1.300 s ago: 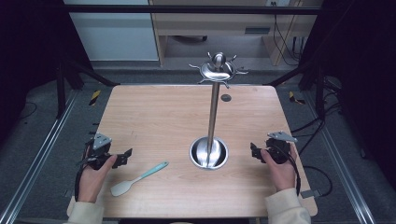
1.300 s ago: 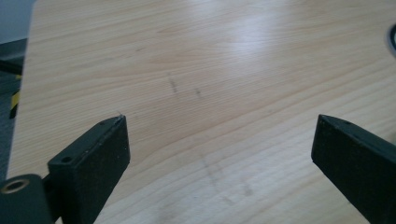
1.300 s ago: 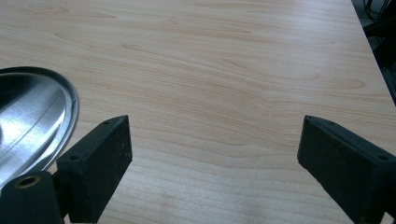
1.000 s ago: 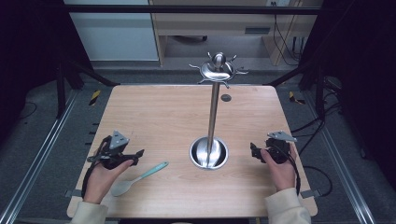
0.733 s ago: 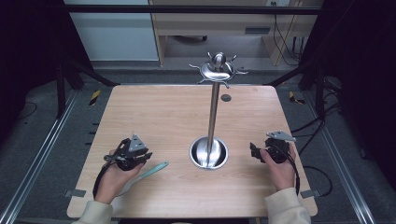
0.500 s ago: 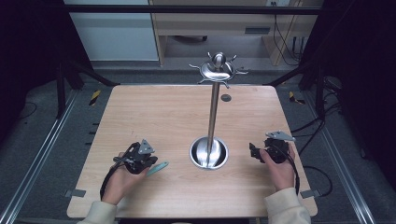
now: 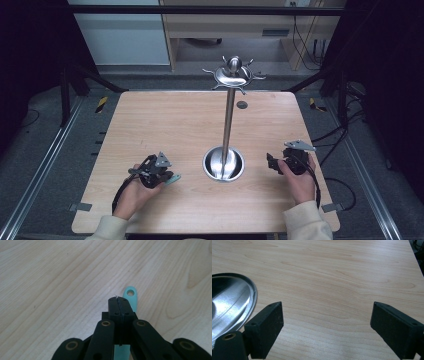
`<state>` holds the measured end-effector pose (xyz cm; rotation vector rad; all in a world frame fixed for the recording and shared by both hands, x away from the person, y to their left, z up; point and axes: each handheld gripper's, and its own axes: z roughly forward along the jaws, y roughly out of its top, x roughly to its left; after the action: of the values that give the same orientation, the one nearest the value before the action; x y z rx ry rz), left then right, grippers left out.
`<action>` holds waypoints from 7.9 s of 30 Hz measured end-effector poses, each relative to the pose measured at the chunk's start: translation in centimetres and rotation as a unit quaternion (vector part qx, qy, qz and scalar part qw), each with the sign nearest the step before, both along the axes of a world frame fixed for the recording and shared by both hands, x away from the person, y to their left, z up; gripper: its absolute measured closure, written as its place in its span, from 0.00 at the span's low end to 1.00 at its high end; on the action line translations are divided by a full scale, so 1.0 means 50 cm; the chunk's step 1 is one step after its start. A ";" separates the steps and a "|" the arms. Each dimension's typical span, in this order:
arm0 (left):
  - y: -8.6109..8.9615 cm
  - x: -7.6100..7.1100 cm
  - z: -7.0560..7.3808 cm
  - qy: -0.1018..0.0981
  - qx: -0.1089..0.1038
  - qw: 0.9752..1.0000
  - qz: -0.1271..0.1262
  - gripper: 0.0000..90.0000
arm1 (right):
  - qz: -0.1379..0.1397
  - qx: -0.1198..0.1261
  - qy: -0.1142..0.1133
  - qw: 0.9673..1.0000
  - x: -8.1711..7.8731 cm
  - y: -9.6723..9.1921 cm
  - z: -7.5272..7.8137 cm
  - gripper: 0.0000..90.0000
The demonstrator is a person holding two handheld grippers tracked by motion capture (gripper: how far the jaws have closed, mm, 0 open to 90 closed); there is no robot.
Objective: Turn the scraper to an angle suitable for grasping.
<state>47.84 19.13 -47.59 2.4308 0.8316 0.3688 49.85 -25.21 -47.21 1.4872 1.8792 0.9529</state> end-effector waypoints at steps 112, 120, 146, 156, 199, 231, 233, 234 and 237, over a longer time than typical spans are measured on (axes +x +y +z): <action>-0.073 -0.007 0.105 0.094 0.146 0.972 -0.161 0.82 | 0.007 0.013 0.007 1.000 0.001 0.000 -0.001 0.12; -0.030 -0.031 0.178 0.034 0.085 0.986 -0.141 0.82 | 0.008 0.011 0.007 1.000 0.001 0.001 -0.001 0.12; 0.047 -0.041 0.282 -0.055 -0.010 0.995 -0.084 0.82 | 0.017 0.001 0.009 1.000 0.002 0.010 -0.004 0.12; -0.003 -0.036 0.322 -0.089 -0.040 0.991 -0.094 0.82 | 0.017 -0.001 0.009 1.000 0.002 0.011 -0.004 0.12; -0.066 -0.041 0.460 -0.169 -0.109 0.975 -0.091 0.82 | 0.026 0.002 0.006 1.000 0.002 0.016 -0.001 0.12; -0.109 -0.052 0.551 -0.211 -0.142 0.963 -0.093 0.82 | 0.029 -0.002 0.005 1.000 0.002 0.018 0.000 0.12; -0.112 -0.052 0.557 -0.216 -0.138 0.962 -0.095 0.82 | 0.029 0.001 0.004 1.000 0.001 0.018 0.001 0.12; -0.113 -0.052 0.560 -0.216 -0.138 0.962 -0.095 0.82 | 0.028 0.001 0.005 1.000 0.001 0.018 0.001 0.12; -0.115 -0.052 0.568 -0.219 -0.143 0.961 -0.094 0.82 | 0.029 0.000 0.004 1.000 0.001 0.016 0.000 0.12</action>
<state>45.25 13.38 -19.21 2.0276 0.4226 0.6369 49.91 -24.39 -47.22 1.4457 1.9366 0.9738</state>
